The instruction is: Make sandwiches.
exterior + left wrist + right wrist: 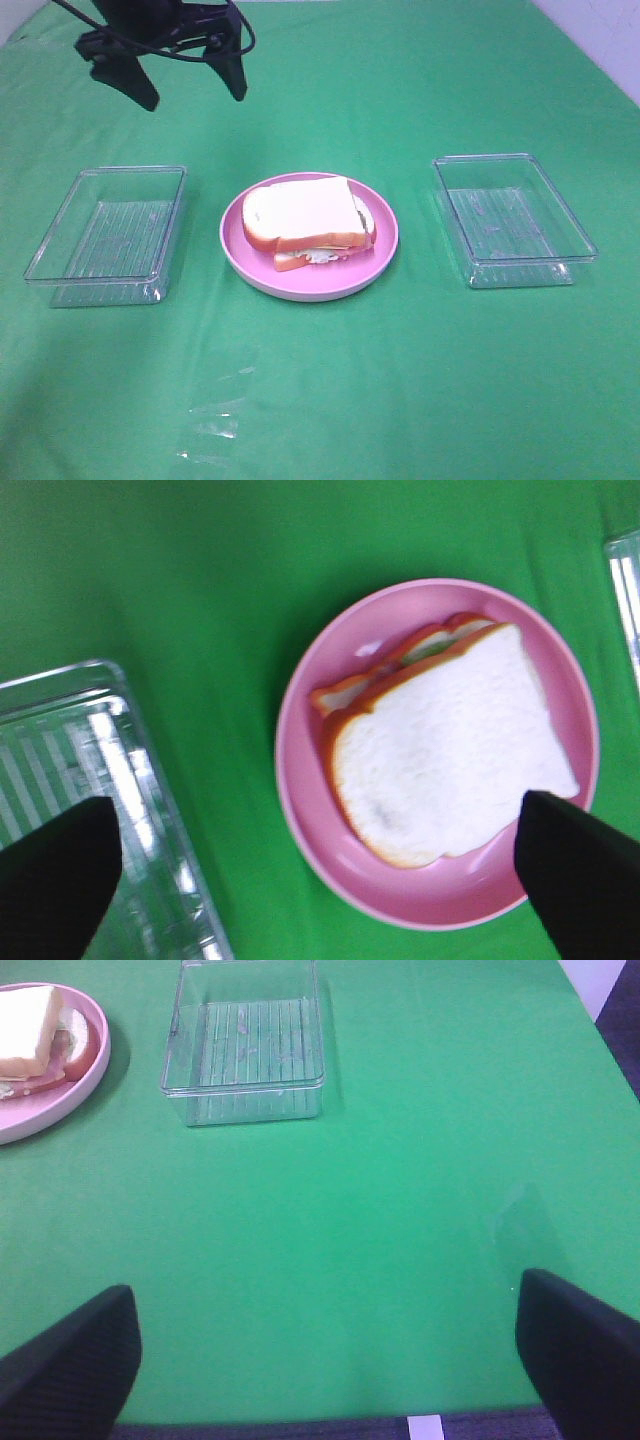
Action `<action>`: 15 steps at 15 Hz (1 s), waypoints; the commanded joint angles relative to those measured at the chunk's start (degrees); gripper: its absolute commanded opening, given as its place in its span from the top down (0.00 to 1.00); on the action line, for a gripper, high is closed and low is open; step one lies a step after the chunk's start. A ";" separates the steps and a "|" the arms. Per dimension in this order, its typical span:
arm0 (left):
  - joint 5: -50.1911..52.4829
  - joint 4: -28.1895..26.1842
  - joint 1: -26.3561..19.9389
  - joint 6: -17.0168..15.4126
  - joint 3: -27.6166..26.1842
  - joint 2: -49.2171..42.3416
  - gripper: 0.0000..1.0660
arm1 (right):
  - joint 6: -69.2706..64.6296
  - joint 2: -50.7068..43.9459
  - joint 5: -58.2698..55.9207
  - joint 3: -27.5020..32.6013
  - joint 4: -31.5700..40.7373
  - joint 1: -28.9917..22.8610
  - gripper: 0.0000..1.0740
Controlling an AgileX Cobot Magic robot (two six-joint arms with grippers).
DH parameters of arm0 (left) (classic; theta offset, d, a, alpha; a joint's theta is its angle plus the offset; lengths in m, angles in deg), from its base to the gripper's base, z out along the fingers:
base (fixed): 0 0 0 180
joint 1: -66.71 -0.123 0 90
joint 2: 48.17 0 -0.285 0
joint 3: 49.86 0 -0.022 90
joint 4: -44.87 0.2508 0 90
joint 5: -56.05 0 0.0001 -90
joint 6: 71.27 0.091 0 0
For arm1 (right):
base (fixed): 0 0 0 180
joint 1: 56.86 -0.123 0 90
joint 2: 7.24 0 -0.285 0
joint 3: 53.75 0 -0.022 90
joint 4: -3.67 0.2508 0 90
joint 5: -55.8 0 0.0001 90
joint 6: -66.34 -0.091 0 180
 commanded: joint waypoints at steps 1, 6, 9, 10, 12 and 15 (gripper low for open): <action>-6.47 9.17 0.00 1.89 9.11 -8.65 0.06 | 0.46 -1.83 0.23 0.23 -0.11 0.23 0.09; -6.36 12.26 -6.65 5.10 31.80 -27.67 0.06 | 0.46 -1.72 0.23 0.23 -0.11 0.23 0.09; -4.87 12.20 -14.09 2.81 49.10 -45.32 0.06 | 0.46 -1.72 0.23 0.23 -0.11 0.23 0.09; -4.53 12.20 -14.73 2.81 51.62 -47.27 0.06 | 0.46 -1.72 0.23 0.23 -0.11 0.23 0.09; -0.74 12.38 -15.30 2.86 61.59 -58.04 0.06 | 0.46 -1.72 0.23 0.23 -0.11 0.23 0.09; 5.73 12.66 -15.30 2.18 77.41 -79.87 0.06 | 0.46 -1.72 0.23 0.23 -0.11 0.23 0.09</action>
